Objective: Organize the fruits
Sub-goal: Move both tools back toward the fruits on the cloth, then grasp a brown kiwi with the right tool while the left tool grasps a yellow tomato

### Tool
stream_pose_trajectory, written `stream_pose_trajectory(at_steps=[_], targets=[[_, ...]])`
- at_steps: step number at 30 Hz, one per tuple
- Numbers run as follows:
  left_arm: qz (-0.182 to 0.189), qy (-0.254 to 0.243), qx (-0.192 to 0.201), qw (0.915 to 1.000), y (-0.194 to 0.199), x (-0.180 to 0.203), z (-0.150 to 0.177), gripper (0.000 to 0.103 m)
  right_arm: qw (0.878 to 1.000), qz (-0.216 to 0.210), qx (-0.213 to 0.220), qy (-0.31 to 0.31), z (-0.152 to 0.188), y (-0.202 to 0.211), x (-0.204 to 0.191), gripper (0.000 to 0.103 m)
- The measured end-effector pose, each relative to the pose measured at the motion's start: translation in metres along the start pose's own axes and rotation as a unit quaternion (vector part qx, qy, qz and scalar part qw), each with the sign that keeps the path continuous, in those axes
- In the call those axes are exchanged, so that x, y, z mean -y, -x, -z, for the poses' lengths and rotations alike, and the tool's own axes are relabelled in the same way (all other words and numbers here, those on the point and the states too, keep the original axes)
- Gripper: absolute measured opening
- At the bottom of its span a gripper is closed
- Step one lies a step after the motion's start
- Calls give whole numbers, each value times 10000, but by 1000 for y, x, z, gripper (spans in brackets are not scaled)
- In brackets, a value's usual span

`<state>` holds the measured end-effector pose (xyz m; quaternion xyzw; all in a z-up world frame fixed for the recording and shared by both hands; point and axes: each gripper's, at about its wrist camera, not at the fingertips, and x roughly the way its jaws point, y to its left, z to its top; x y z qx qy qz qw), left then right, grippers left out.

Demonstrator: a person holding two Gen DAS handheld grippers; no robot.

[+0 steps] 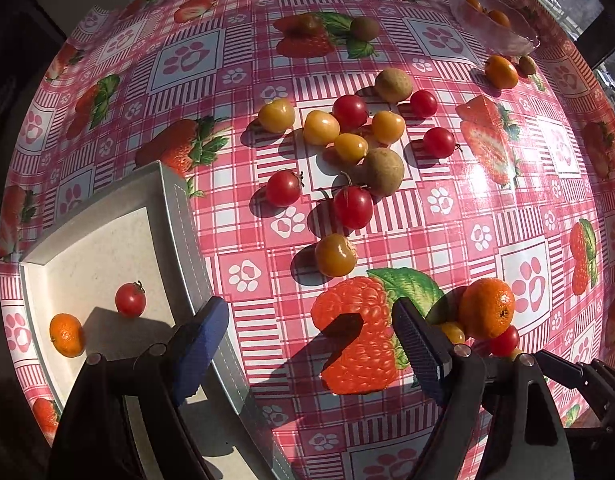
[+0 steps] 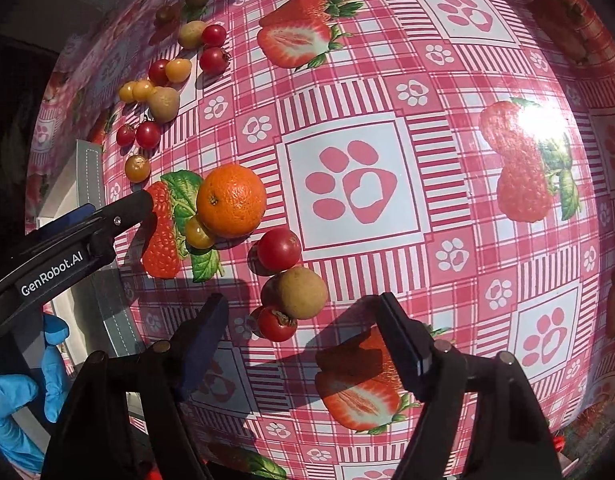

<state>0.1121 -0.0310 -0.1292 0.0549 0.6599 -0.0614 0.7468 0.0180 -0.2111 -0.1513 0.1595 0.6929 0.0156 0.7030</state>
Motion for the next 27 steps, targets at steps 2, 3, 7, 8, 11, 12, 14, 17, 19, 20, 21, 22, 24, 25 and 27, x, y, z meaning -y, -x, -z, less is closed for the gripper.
stream_pose_trajectory(at_steps=[2, 3, 7, 8, 11, 12, 14, 17, 19, 20, 21, 22, 24, 25, 27], targets=[[4, -9, 47, 10000, -1, 1, -4, 85, 10000, 34, -2, 2, -2, -1, 0, 76], [8, -18, 38, 10000, -3, 2, -6, 85, 10000, 52, 1, 9, -1, -2, -1, 74], [45, -32, -86, 9999, -12, 9, -15, 63, 9999, 95, -25, -23, 6, -4, -12, 60], [54, -3, -111, 9999, -16, 12, -18, 60, 9999, 112, -29, -22, 6, -4, -11, 55], [58, 44, -31, 10000, -19, 14, -21, 44, 9999, 126, -52, 36, 11, -11, -21, 41], [90, 42, -4, 10000, -19, 13, -21, 38, 10000, 61, -49, 53, 16, -14, -28, 35], [231, 22, 17, 9997, -17, 13, -20, 22, 9999, -26, -1, 103, 20, -13, -35, 23], [458, 20, 63, 9989, -12, 7, -18, 22, 9998, -155, 39, 106, 23, -9, -40, 18], [536, 15, 100, 9985, -10, 5, -20, 22, 9995, -295, 70, 61, 25, -5, -38, 15], [554, 24, 108, 9984, -10, 4, -20, 22, 9995, -289, 83, 58, 26, -3, -37, 15], [562, 38, 110, 9984, -10, 4, -21, 22, 9994, -329, 101, 49, 27, -2, -36, 15], [555, 46, 112, 9984, -10, 3, -21, 22, 9992, -389, 123, 39, 26, -1, -32, 15], [558, 45, 93, 9984, -12, 0, -20, 22, 9992, -358, 146, 28, 26, -2, -28, 15], [565, 41, 89, 9984, -13, 0, -21, 22, 9992, -369, 118, 4, 25, -3, -26, 15], [543, 17, 110, 9985, -11, 3, -17, 22, 9988, -484, 45, -46, 22, -6, -22, 15]])
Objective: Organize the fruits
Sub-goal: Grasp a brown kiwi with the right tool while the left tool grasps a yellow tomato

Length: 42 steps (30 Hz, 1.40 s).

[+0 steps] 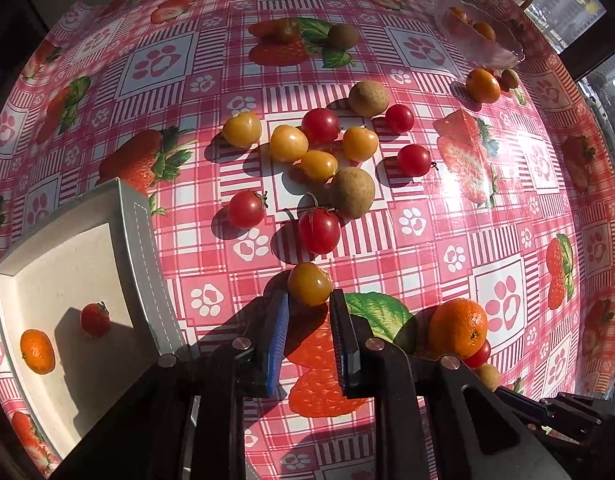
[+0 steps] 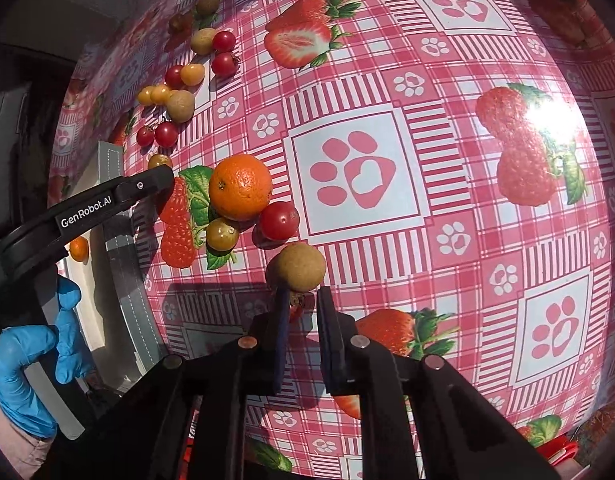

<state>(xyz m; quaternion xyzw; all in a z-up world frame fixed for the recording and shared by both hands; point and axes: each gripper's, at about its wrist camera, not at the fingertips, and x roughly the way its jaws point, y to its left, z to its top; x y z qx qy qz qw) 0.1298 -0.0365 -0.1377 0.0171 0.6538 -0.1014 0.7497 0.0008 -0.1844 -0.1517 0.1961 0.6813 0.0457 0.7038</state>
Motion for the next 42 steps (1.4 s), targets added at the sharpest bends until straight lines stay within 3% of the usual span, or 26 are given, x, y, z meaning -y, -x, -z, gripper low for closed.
stream_pose_trajectory(at_steps=[5, 10, 13, 15, 23, 33, 42], targets=[[-114, -68, 10, 9999, -8, 16, 0, 23, 9999, 22, 14, 119, -4, 1, 1, 19], [-152, -109, 45, 9998, -11, 21, -3, 23, 9997, 93, -22, 220, -13, -8, -11, 36], [-149, -115, 103, 9998, -10, 21, -5, 23, 9996, 54, -48, 279, -15, -13, -17, 36], [-95, -100, 133, 9998, -10, 21, -7, 23, 9995, 35, -30, 313, -15, -13, -20, 27], [97, -72, 231, 9997, 0, 10, -4, 23, 9995, -94, 104, 298, -3, -1, -23, 27], [154, -173, 542, 9983, 48, 2, 18, 23, 9988, -132, 213, 410, 8, 20, -24, 27], [134, 238, 810, 9963, 85, -30, 48, 23, 9950, -51, 310, 947, 15, 40, -55, 27]])
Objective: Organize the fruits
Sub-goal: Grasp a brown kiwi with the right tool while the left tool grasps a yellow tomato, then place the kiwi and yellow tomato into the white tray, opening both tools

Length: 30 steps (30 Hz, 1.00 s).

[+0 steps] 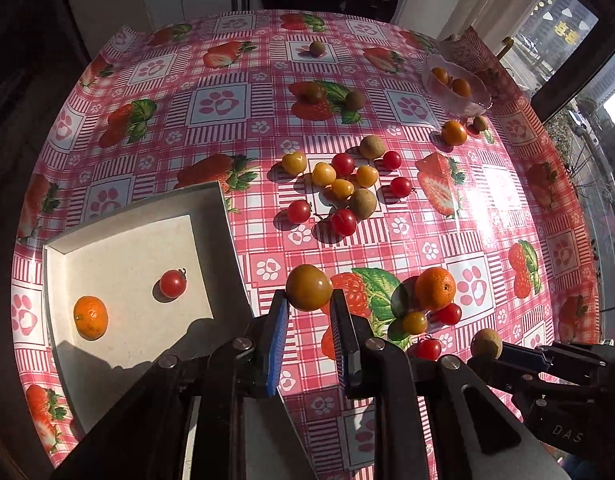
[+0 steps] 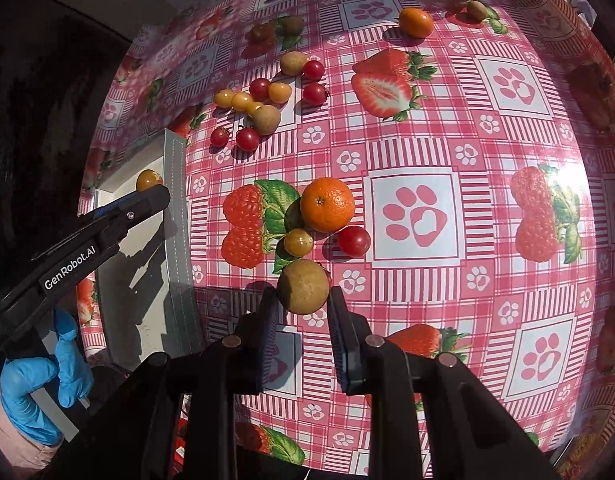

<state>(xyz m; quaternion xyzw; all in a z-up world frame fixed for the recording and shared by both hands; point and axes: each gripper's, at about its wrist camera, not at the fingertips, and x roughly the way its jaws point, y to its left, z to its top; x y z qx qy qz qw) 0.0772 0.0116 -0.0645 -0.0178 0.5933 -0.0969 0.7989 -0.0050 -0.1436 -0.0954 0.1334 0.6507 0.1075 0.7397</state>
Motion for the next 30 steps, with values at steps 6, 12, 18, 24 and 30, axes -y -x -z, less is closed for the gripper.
stream_pose_trajectory(at_steps=[6, 12, 18, 24, 30], targets=[[-164, 301, 83, 9994, 19, -38, 21, 23, 9993, -25, -5, 373, -5, -1, -38, 27], [-370, 617, 63, 9974, 28, -78, 45, 23, 9962, -78, -111, 859, -10, -12, -86, 27], [-554, 965, -65, 9938, 26, -118, 69, 23, 9899, -189, -323, 1367, -15, -37, -139, 27], [-714, 1115, -279, 9908, 7, -144, 76, 22, 9844, -258, -637, 1619, -21, -75, -181, 27], [-880, 1105, -511, 9887, -16, -159, 74, 23, 9800, -58, -889, 1780, -31, -113, -201, 27]])
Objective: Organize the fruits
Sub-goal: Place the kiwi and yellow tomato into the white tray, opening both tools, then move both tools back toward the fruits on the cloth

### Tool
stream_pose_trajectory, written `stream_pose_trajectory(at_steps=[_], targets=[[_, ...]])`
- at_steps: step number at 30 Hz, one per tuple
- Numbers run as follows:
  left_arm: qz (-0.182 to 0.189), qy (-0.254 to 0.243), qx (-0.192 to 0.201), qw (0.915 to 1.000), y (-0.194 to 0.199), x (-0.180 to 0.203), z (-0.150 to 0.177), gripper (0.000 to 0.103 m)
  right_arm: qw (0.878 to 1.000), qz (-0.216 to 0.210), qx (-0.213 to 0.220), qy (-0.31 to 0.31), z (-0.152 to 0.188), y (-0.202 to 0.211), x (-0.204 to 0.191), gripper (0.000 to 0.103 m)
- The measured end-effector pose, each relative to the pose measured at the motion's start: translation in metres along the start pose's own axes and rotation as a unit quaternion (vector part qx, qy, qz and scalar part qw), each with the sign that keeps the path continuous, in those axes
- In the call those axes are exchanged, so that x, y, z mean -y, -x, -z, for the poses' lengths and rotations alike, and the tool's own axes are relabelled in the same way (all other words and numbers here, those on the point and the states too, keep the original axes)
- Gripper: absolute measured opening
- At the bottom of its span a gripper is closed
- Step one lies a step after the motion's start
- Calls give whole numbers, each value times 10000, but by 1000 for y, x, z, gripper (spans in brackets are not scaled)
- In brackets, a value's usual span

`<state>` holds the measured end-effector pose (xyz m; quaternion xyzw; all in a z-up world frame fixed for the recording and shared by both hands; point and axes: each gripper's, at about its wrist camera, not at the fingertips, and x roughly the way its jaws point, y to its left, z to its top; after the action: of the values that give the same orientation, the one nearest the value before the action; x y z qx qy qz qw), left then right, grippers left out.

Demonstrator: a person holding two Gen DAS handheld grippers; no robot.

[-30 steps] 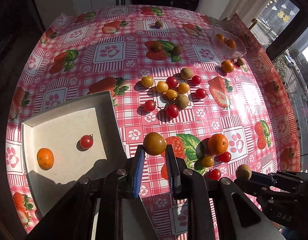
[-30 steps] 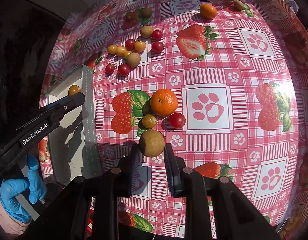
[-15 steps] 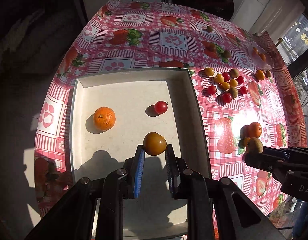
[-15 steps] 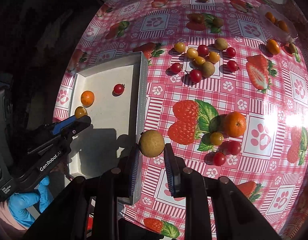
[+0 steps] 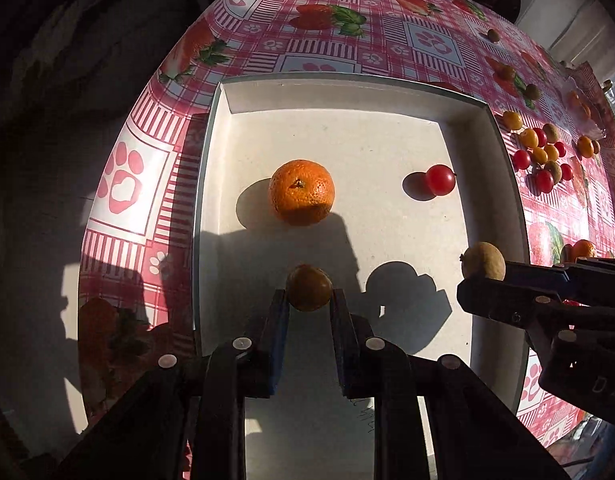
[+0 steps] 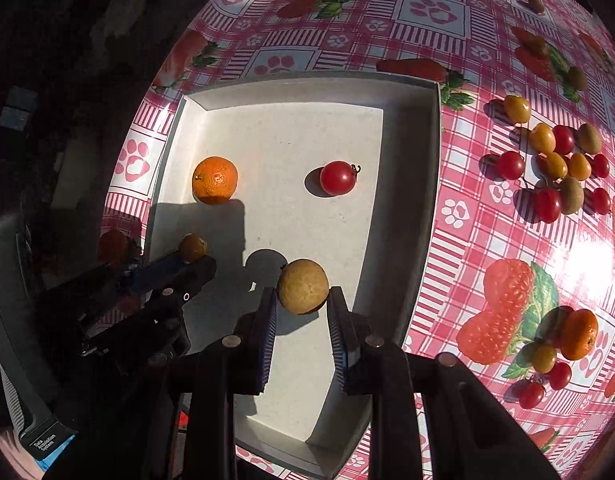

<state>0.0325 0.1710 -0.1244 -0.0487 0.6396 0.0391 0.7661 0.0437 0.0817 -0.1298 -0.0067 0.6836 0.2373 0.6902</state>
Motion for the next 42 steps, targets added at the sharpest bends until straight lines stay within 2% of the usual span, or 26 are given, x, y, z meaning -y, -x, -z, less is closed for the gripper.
stream_pose_trajectory(at_steps=[6, 10, 11, 12, 13, 14, 17, 19, 20, 21, 27, 34, 42], targets=[[-188, -72, -85, 9998, -11, -2, -3, 23, 9995, 250, -208, -63, -12, -24, 3, 28], [-240, -78, -125, 9996, -14, -1, -3, 24, 9994, 230, -259, -85, -13, -27, 4, 31], [-277, -91, -130, 9995, -14, -1, -3, 33, 9994, 228, -265, -68, -13, -28, 2, 37], [-303, -99, -143, 9994, -14, -2, -3, 46, 9993, 261, -260, -53, -15, -29, -1, 46], [-288, -87, -129, 9995, -14, -1, -4, 73, 9993, 277, -251, -50, -14, -28, -1, 52], [-206, -92, -30, 9997, -10, -1, -3, 74, 9993, 285, -242, -70, -15, -29, -1, 61], [-337, -239, -5, 9991, -6, 6, -5, 74, 9996, 178, -186, -147, -13, -22, 0, 66], [-306, -217, -82, 9993, -4, 7, -3, 74, 9997, 61, -145, -164, -13, -13, 2, 75], [-281, -201, -109, 9993, -3, 7, -2, 74, 9998, 21, -114, -171, -12, -9, 1, 85], [-262, -188, -130, 9994, -1, 7, 0, 74, 9998, 76, -49, -163, -9, -3, 0, 87], [-264, -309, -266, 9988, 11, 17, 17, 74, 9990, 187, 137, -394, 19, 26, 19, 87], [-210, -666, -469, 9965, 22, 53, 45, 74, 9914, 413, 130, -1235, 73, 35, 78, 87], [-5, -1270, -312, 9914, 40, 117, 37, 74, 9765, 670, 131, -2044, 113, 44, 138, 87]])
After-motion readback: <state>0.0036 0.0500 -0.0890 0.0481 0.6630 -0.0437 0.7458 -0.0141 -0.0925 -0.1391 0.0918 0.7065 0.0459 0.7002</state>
